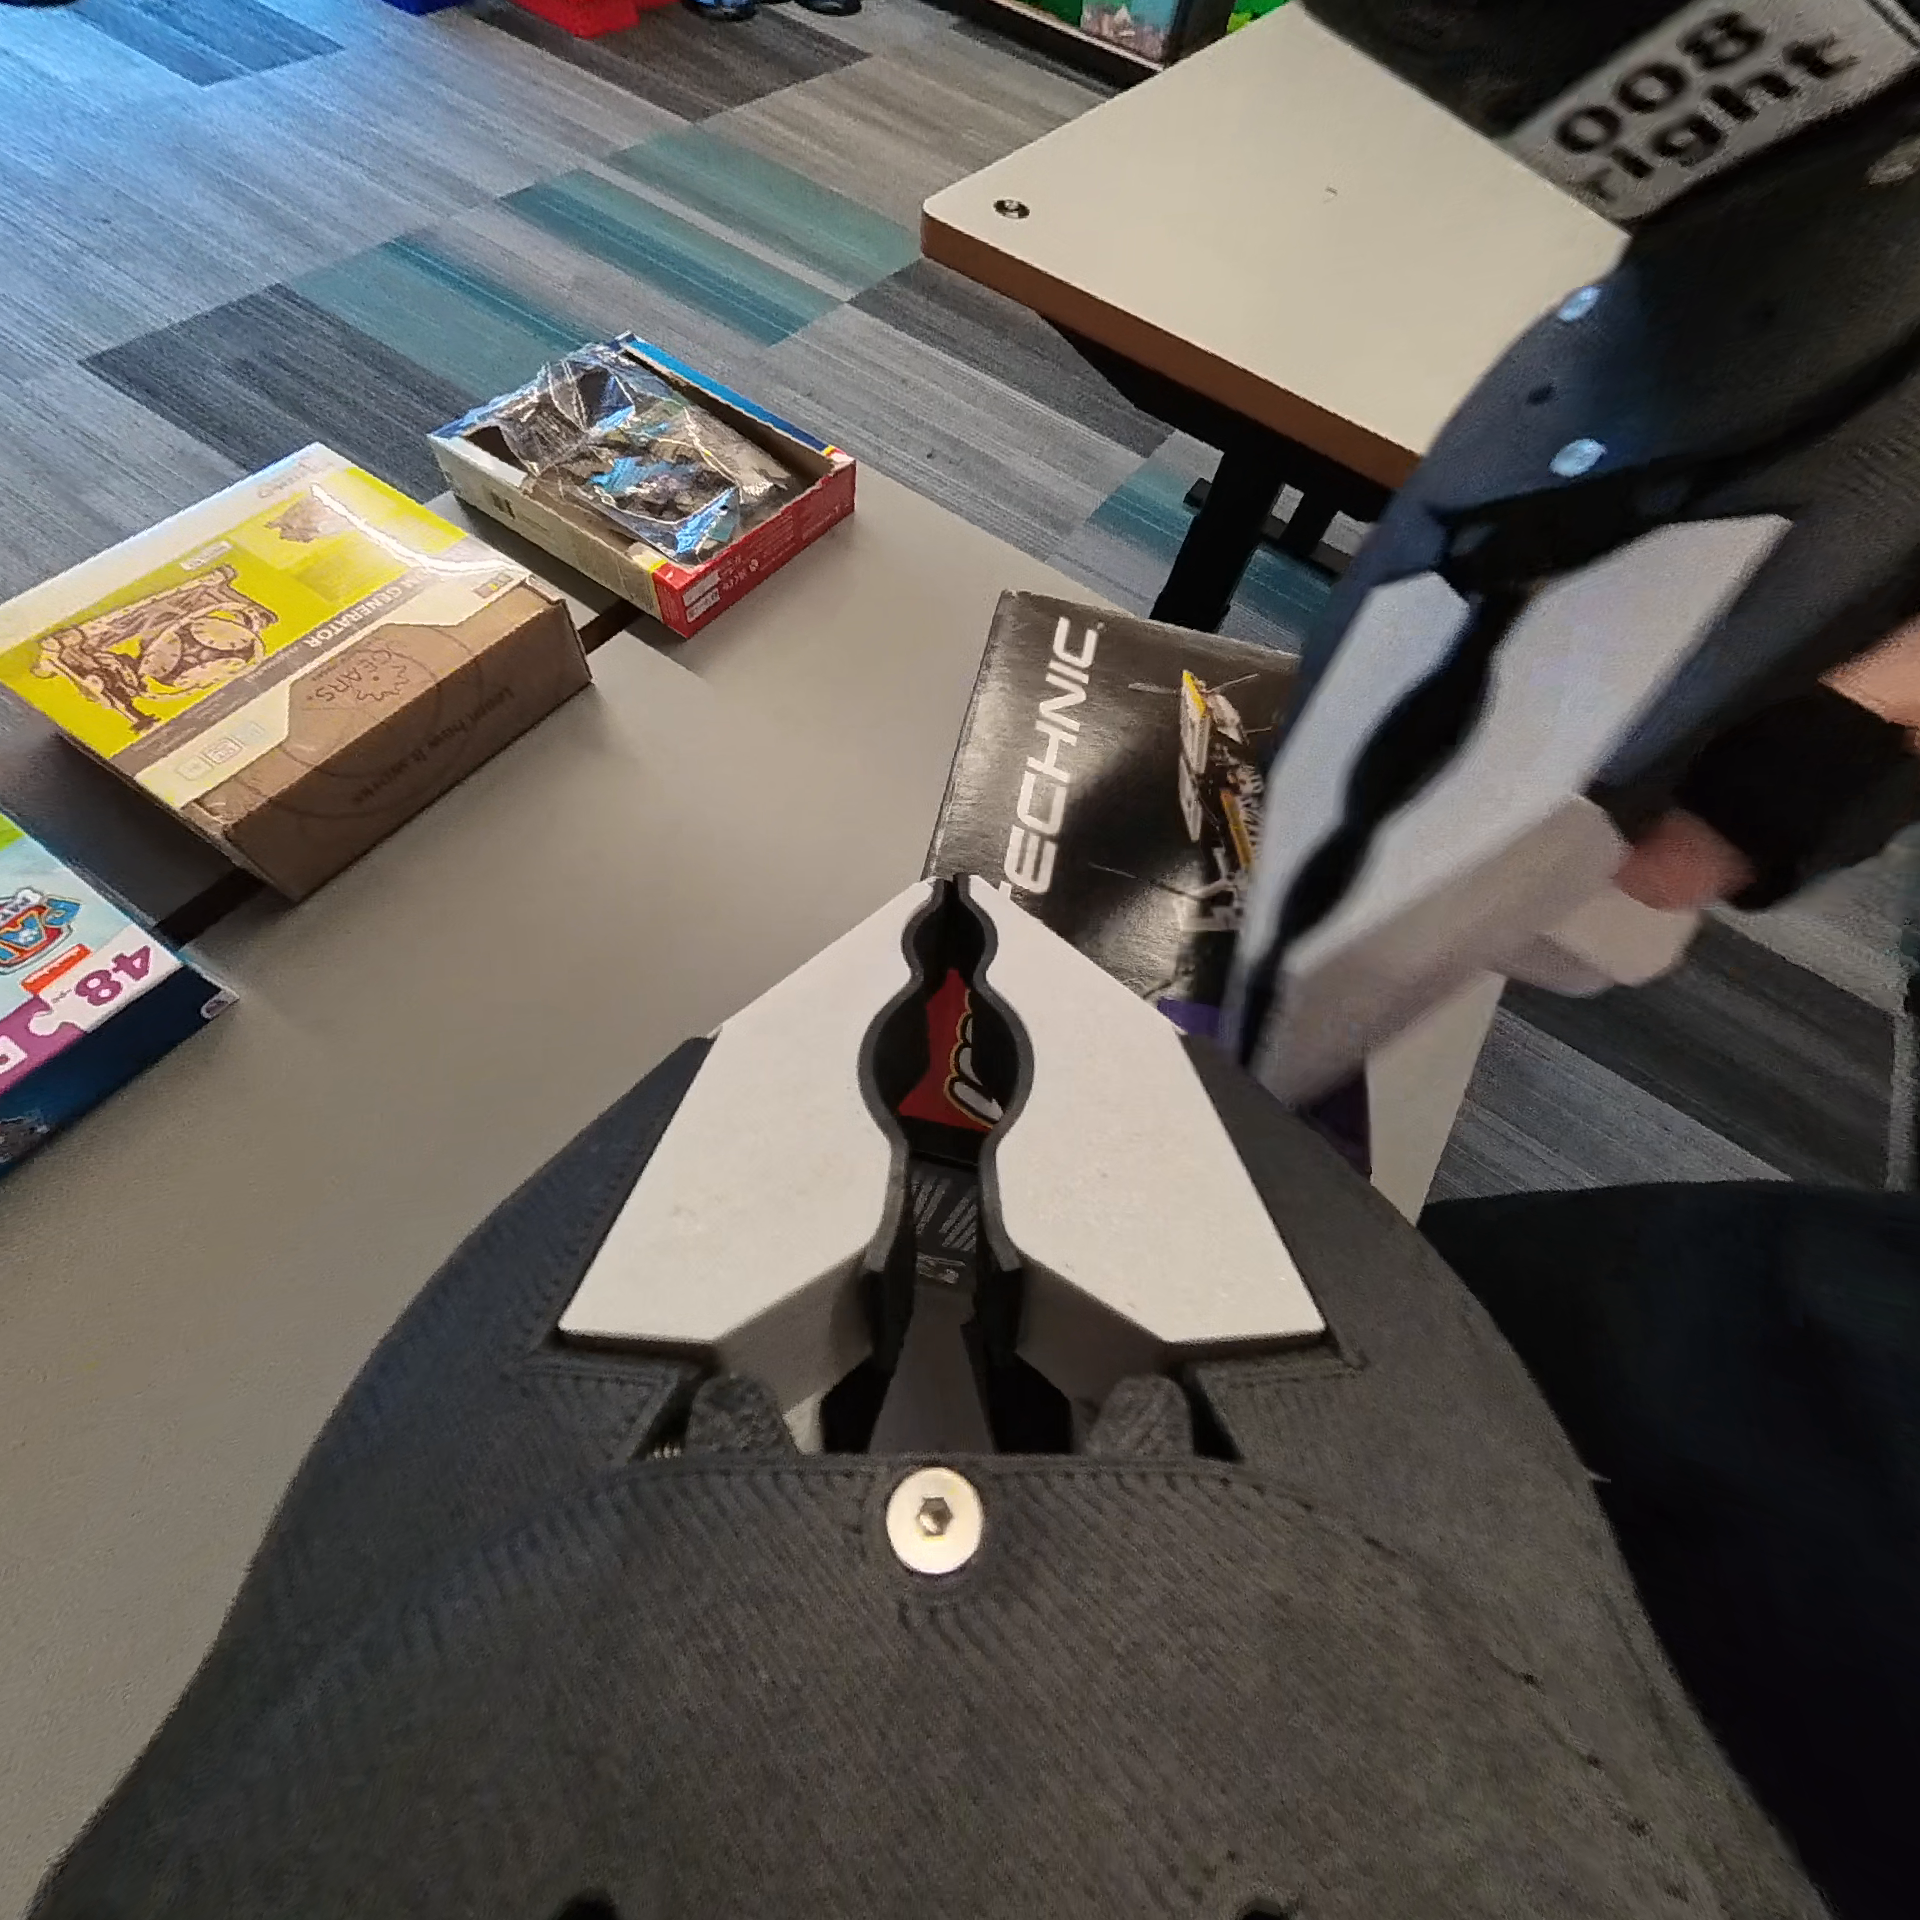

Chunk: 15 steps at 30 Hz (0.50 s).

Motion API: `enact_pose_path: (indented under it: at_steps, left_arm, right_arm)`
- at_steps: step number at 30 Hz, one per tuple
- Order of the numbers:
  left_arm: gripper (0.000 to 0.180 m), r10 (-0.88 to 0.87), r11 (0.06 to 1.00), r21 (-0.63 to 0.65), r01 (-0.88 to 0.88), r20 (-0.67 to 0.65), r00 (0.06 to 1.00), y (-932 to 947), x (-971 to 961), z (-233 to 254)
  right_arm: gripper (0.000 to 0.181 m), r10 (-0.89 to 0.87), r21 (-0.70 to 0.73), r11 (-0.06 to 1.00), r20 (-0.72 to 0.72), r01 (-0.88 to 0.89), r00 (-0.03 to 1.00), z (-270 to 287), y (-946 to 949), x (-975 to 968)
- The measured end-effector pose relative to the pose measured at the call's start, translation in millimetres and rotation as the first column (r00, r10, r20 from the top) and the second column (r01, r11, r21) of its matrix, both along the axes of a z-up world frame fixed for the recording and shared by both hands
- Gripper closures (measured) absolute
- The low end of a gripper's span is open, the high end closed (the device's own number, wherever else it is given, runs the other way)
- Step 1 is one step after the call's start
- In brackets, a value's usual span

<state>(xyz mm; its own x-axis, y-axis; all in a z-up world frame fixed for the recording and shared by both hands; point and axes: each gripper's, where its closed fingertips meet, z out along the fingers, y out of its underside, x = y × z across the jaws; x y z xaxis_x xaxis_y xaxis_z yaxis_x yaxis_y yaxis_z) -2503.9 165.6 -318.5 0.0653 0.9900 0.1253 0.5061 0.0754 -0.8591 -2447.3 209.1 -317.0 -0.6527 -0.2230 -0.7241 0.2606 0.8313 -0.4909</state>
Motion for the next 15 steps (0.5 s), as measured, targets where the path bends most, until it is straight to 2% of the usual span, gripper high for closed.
enact_pose_path:
  at_steps: [3, 5, 7, 8, 10, 12, 13, 15]
  left_arm:
    - [0.18, 0.027, 0.999, -0.036, -0.028, -0.008, 1.0, -7, 1, -1]
    - [0.18, 0.02, 1.0, -0.002, -0.02, -0.012, 1.0, -7, 2, 0]
    - [0.18, 0.015, 0.997, 0.079, -0.012, -0.033, 0.999, -4, 6, 5]
    - [0.178, 0.027, 0.992, 0.125, -0.018, -0.07, 0.997, -4, 9, 11]
    - [0.171, 0.071, 0.978, 0.205, -0.033, -0.184, 0.98, -1, 22, 33]
    - [0.169, 0.141, 0.972, 0.22, -0.077, -0.293, 0.946, 4, 49, 54]
    - [0.167, 0.187, 0.972, 0.195, -0.128, -0.319, 0.929, 7, 66, 59]
    - [0.166, 0.277, 0.96, 0.136, -0.244, -0.337, 0.9, 24, 104, 55]
  right_arm:
    - [0.181, -0.15, 0.035, 0.988, 0.028, 0.149, 0.988, 1, -24, -20]
    - [0.181, -0.136, -0.023, 0.99, 0.042, 0.137, 0.99, 15, -26, -25]
    - [0.181, -0.072, -0.208, 0.974, 0.077, 0.086, 0.994, 51, -13, -31]
    - [0.181, -0.056, -0.358, 0.931, 0.06, 0.074, 0.997, 72, -2, -40]
    - [0.181, -0.065, -0.578, 0.816, -0.093, -0.001, 0.994, 84, 35, -61]
    - [0.149, -0.083, -0.632, 0.768, -0.264, -0.107, 0.961, 46, 73, -76]
    - [0.144, -0.042, -0.588, 0.79, -0.333, -0.172, 0.942, 10, 93, -77]
    - [0.141, 0.162, -0.382, 0.866, -0.397, -0.323, 0.904, -77, 136, -64]
